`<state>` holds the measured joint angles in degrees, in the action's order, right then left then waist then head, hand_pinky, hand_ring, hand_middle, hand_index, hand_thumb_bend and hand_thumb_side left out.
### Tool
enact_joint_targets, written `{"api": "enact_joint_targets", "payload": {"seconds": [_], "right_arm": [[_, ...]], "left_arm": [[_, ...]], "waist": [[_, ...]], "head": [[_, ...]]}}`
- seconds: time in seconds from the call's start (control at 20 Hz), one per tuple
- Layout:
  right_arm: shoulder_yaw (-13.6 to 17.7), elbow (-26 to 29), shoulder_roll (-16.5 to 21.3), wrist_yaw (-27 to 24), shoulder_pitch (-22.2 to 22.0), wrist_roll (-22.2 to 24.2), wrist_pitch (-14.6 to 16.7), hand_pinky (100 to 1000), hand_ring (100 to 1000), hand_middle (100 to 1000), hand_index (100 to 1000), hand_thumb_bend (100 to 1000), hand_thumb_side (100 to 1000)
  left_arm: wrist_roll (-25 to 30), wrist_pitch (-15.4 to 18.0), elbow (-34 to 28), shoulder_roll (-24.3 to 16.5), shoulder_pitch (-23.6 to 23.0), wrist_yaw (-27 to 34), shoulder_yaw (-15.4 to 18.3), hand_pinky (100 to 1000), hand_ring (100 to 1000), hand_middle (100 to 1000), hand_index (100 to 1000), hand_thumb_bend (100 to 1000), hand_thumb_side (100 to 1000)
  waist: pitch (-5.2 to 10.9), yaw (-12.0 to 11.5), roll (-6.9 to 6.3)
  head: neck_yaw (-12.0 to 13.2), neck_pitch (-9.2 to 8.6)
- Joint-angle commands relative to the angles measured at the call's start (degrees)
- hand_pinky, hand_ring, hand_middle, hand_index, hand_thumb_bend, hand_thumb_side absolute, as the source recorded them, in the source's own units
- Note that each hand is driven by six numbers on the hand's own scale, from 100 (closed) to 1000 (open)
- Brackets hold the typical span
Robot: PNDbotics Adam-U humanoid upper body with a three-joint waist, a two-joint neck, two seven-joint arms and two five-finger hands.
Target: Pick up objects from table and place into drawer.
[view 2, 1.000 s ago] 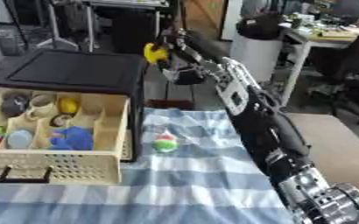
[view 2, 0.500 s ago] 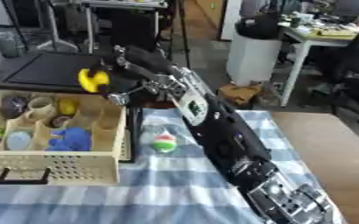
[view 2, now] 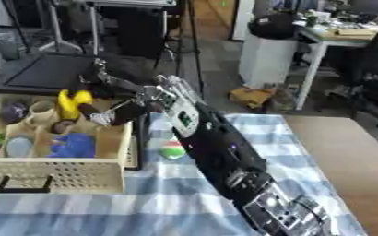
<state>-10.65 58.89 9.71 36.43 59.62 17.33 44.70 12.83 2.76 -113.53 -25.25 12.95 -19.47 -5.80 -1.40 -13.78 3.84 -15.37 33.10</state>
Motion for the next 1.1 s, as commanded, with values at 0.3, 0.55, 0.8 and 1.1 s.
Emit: {"api": "enact_joint_targets", "payload": {"seconds": [0.3, 0.55, 0.8, 1.1], "right_arm": [[2.8, -0.2, -0.7, 8.5, 2.2, -5.8, -0.5, 421, 539, 568, 638, 100, 100], [4.4, -1.0, -1.5, 12.9, 3.0, -9.4, -2.0, 450, 569, 606, 680, 100, 100], [4.7, -2.1, -1.7, 14.8, 3.2, -10.6, -1.9, 457, 575, 608, 699, 100, 100], [3.6, -2.5, -2.1, 14.3, 3.3, -10.3, -0.2, 481, 598, 631, 728, 100, 118]], "left_arm": [[0.1, 0.2, -1.1, -0.5, 0.4, 0.2, 0.4, 200, 100, 100, 602, 248, 1000], [0.2, 0.2, -1.1, -0.4, 0.5, 0.2, 0.4, 200, 100, 100, 602, 248, 1000], [0.2, 0.2, -1.1, -0.4, 0.5, 0.2, 0.4, 200, 100, 100, 601, 249, 1000], [0.3, 0.2, -1.1, -0.3, 0.5, 0.2, 0.3, 200, 100, 100, 601, 248, 1000]], "waist": [[0.46, -0.3, -0.86], [0.40, -0.5, -0.88], [0.36, -0.6, -0.79], [0.30, -0.6, -0.80]], "head": [[-0.4, -0.05], [-0.7, -0.07], [-0.7, -0.10], [-0.7, -0.10]]}}
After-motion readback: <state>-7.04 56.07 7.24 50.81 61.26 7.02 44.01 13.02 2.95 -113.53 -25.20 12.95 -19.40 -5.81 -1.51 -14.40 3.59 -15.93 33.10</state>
